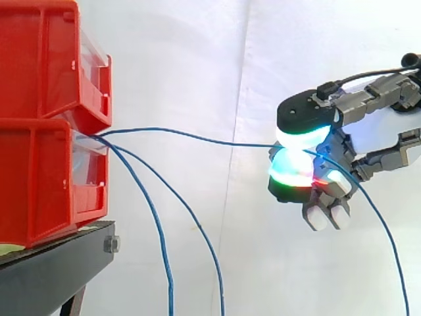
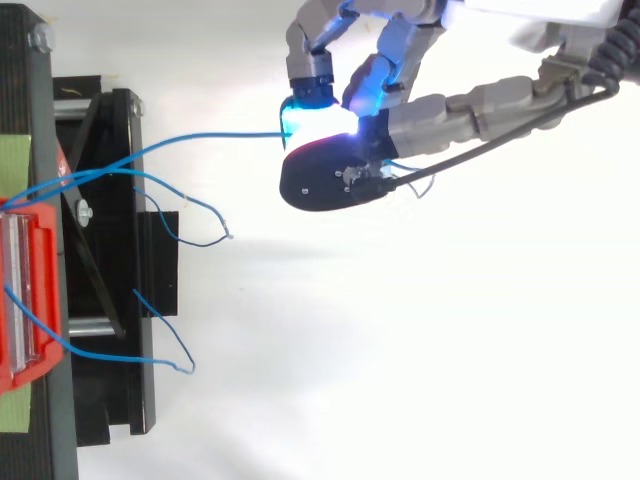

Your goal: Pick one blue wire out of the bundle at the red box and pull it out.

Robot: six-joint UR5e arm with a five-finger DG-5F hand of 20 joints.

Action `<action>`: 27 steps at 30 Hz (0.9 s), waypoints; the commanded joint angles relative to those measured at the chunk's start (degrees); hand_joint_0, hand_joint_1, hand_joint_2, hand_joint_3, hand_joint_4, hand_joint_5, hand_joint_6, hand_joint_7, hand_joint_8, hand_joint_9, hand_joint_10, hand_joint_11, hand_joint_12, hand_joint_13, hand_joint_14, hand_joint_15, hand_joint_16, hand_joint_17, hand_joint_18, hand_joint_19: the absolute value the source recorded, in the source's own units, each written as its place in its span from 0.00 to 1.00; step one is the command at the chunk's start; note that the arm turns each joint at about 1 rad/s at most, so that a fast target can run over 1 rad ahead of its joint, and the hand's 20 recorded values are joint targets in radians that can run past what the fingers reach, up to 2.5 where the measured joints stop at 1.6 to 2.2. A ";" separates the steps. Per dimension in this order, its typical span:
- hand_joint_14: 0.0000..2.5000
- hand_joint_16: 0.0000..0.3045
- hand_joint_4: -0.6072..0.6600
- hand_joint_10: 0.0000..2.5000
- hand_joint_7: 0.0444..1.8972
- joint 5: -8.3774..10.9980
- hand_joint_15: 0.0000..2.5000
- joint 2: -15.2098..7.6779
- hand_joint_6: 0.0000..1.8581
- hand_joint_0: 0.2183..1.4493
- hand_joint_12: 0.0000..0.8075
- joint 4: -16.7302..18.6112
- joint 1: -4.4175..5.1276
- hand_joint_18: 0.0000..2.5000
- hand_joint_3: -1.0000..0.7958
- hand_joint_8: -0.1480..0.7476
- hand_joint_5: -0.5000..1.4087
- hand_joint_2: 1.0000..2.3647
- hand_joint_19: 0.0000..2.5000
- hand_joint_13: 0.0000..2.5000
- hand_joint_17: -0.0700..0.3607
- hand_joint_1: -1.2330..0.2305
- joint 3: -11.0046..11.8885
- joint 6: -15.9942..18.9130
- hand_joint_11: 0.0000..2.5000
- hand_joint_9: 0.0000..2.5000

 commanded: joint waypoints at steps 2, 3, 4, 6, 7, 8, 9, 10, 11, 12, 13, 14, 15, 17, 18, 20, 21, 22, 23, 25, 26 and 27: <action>0.00 0.19 0.64 0.01 0.53 0.00 0.17 0.00 0.50 0.32 0.58 0.00 0.03 0.36 0.53 0.64 0.20 0.01 0.22 0.36 0.46 0.35 -0.07 0.00 0.31 0.46; 0.01 0.19 0.64 0.01 0.53 0.00 0.17 0.00 0.50 0.32 0.58 0.00 0.03 0.36 0.53 0.64 0.20 0.01 0.22 0.36 0.46 0.35 0.02 0.00 0.31 0.46; 0.01 0.19 0.64 0.00 0.53 0.00 0.17 0.00 0.50 0.32 0.58 0.00 0.03 0.35 0.53 0.65 0.20 0.01 0.22 0.35 0.46 0.35 -0.07 0.00 0.31 0.46; 0.01 0.19 0.64 0.01 0.53 0.00 0.17 0.00 0.50 0.32 0.58 0.00 -0.06 0.36 0.53 0.64 0.20 0.01 0.22 0.36 0.46 0.35 0.02 0.00 0.31 0.46; 0.01 0.19 0.64 0.01 0.53 0.00 0.17 0.00 0.50 0.32 0.58 0.00 0.03 0.36 0.53 0.64 0.20 0.01 0.22 0.36 0.46 0.35 -0.07 0.00 0.31 0.46; 0.01 0.19 0.64 0.00 0.53 0.00 0.17 0.00 0.50 0.32 0.58 0.00 0.03 0.35 0.53 0.64 0.20 0.01 0.22 0.35 0.46 0.35 -0.07 0.00 0.31 0.46; 0.00 0.19 0.64 0.01 0.53 0.00 0.17 0.00 0.50 0.32 0.58 0.00 0.03 0.35 0.53 0.64 0.20 0.01 0.22 0.36 0.46 0.35 -0.07 0.00 0.31 0.46; 0.01 0.19 0.64 0.01 0.53 0.00 0.17 0.00 0.50 0.32 0.57 0.00 -0.06 0.35 0.53 0.64 0.20 0.01 0.22 0.35 0.46 0.35 0.02 0.00 0.31 0.46; 0.00 0.19 0.64 0.01 0.53 0.00 0.17 0.00 0.50 0.32 0.57 0.00 0.03 0.35 0.53 0.64 0.20 0.01 0.22 0.35 0.46 0.35 -0.07 0.00 0.31 0.46; 0.00 0.19 0.64 0.01 0.53 0.00 0.17 0.00 0.50 0.32 0.57 0.00 0.03 0.35 0.53 0.64 0.20 0.01 0.22 0.35 0.46 0.35 0.02 0.00 0.31 0.46; 0.00 0.19 0.64 0.01 0.53 0.18 0.17 0.00 0.50 0.32 0.57 0.00 0.03 0.35 0.53 0.64 0.20 0.01 0.21 0.35 0.46 0.35 -0.07 0.00 0.31 0.46; 0.01 0.19 0.64 0.01 0.53 0.18 0.17 0.00 0.50 0.32 0.57 0.00 -0.06 0.35 0.53 0.64 0.20 0.01 0.22 0.35 0.46 0.35 -0.07 0.00 0.31 0.46; 0.00 0.19 0.64 0.01 0.53 0.00 0.17 0.00 0.50 0.32 0.57 0.00 -0.06 0.35 0.53 0.64 0.20 0.01 0.21 0.35 0.46 0.35 -0.07 0.00 0.31 0.46; 0.00 0.19 0.64 0.01 0.53 0.18 0.17 0.00 0.50 0.32 0.57 0.00 0.03 0.35 0.53 0.64 0.20 0.01 0.21 0.35 0.46 0.35 0.02 0.00 0.32 0.46; 0.00 0.19 0.64 0.01 0.53 0.18 0.17 0.00 0.50 0.32 0.57 0.00 -0.06 0.35 0.53 0.63 0.20 0.01 0.21 0.35 0.46 0.35 -0.07 0.00 0.31 0.46; 0.00 0.19 0.64 0.00 0.53 0.18 0.17 0.00 0.50 0.32 0.57 0.00 0.03 0.35 0.53 0.63 0.20 0.01 0.21 0.35 0.46 0.35 0.02 0.00 0.31 0.46; 0.01 0.19 0.64 0.01 0.52 0.18 0.17 0.00 0.50 0.32 0.57 0.00 -0.06 0.35 0.53 0.64 0.20 0.01 0.21 0.35 0.46 0.35 0.02 0.00 0.31 0.46; 0.00 0.19 0.64 0.01 0.52 0.18 0.17 0.00 0.50 0.32 0.57 0.00 -0.06 0.35 0.53 0.64 0.20 0.01 0.21 0.35 0.46 0.35 -0.07 0.00 0.32 0.46; 0.00 0.19 0.64 0.00 0.52 0.18 0.17 0.00 0.50 0.32 0.57 0.00 0.03 0.35 0.53 0.64 0.20 0.01 0.21 0.35 0.46 0.35 -0.07 0.00 0.31 0.46; 0.00 0.19 0.63 0.01 0.52 0.18 0.17 0.00 0.50 0.32 0.57 0.00 0.03 0.35 0.53 0.64 0.20 0.01 0.21 0.35 0.46 0.35 0.02 0.00 0.31 0.46; 0.00 0.19 0.63 0.01 0.52 0.18 0.17 0.00 0.50 0.32 0.57 0.00 0.03 0.35 0.53 0.64 0.20 0.01 0.21 0.35 0.46 0.35 -0.07 0.00 0.32 0.46; 0.00 0.19 0.64 0.01 0.52 0.18 0.17 0.00 0.50 0.32 0.57 0.00 -0.06 0.35 0.53 0.63 0.20 0.01 0.21 0.35 0.46 0.35 -0.07 0.00 0.31 0.46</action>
